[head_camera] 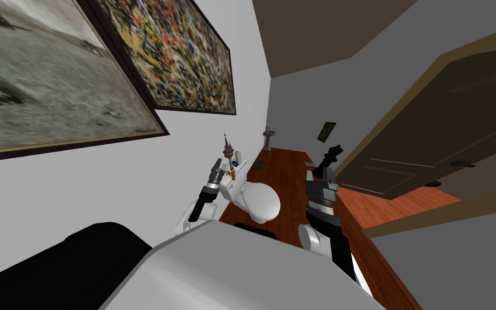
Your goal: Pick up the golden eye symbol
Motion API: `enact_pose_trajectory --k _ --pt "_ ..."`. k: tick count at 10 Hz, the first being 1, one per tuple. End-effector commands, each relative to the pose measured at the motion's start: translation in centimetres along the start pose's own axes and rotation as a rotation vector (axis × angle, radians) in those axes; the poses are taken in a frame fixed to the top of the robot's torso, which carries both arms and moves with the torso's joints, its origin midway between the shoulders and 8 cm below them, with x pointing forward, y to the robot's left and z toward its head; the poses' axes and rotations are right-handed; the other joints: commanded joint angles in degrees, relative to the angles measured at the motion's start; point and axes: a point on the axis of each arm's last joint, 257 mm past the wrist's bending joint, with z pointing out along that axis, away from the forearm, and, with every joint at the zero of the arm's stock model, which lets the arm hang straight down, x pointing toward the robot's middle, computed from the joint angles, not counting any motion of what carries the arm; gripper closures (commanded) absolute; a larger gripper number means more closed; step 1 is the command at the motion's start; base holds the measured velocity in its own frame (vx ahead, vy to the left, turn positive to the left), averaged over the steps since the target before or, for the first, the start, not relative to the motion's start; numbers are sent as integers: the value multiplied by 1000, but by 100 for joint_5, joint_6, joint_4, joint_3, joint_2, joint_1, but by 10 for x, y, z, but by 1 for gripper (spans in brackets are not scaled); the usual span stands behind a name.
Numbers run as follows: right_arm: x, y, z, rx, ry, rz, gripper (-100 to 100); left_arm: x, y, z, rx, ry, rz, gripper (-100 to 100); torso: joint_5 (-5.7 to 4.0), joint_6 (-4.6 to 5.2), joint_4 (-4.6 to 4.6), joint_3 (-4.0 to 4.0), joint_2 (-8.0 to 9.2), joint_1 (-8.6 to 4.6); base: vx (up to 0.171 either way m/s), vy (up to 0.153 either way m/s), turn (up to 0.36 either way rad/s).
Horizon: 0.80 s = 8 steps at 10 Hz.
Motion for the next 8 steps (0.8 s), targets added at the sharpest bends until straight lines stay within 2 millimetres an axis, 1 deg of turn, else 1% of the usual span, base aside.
enact_pose_trajectory --k 1,4,8 --pt "0 0 0 0 0 0 0 6 23 1 -58 13 -7 -100 0 0 0 0 0 0 11 69 -81" --pt "0 0 0 0 0 0 0 17 62 -1 -160 37 -18 -100 1 0 -1 -1 -2 3 -2 72 -92" --pt "0 0 0 0 0 0 0 31 113 -9 -299 73 -24 -100 1 -1 0 0 0 5 -5 75 -92"
